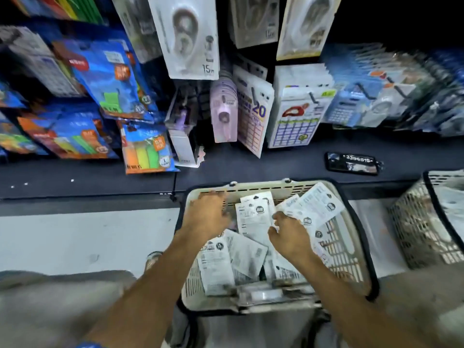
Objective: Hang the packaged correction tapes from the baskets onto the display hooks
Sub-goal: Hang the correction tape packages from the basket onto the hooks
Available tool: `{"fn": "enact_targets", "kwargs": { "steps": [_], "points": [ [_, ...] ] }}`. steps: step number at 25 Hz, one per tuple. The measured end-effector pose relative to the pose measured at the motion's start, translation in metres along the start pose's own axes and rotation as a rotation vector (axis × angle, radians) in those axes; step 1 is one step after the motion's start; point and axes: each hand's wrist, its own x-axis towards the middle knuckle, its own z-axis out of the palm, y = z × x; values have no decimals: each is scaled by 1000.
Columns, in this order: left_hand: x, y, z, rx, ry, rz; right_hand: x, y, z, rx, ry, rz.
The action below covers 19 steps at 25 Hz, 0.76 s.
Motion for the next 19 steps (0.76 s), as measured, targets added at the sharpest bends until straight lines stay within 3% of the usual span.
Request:
{"fn": "enact_targets", "kwargs": {
  "steps": [4,7,9,11,13,15,16,18,19],
  "points": [
    [-20,-17,60,-47,-210,-102,0,13,28,185,-85,133],
    [-14,-7,64,-208,-209,-113,7,1,43,567,1,373],
    [-9,2,63,-319,-198,-130,12,-5,44,477,64,481],
    [-6,11,62,-460,-195,-162,9,-8,45,341,126,374],
    [-4,19,65,-846,-242,-208,3,-18,38,623,178,94],
    [-1,23,67,-1326,-249,-295,-2,-33,23,937,-5,-110],
    [2,23,71,-1471,-170,-383,-2,-38,19,1062,-83,-145],
    [6,19,72,-1543,32,-525,8,-35,19,1129,58,-6],
    [7,17,72,-1489,81,-542,15,-28,18,1004,182,166]
  ]
}}
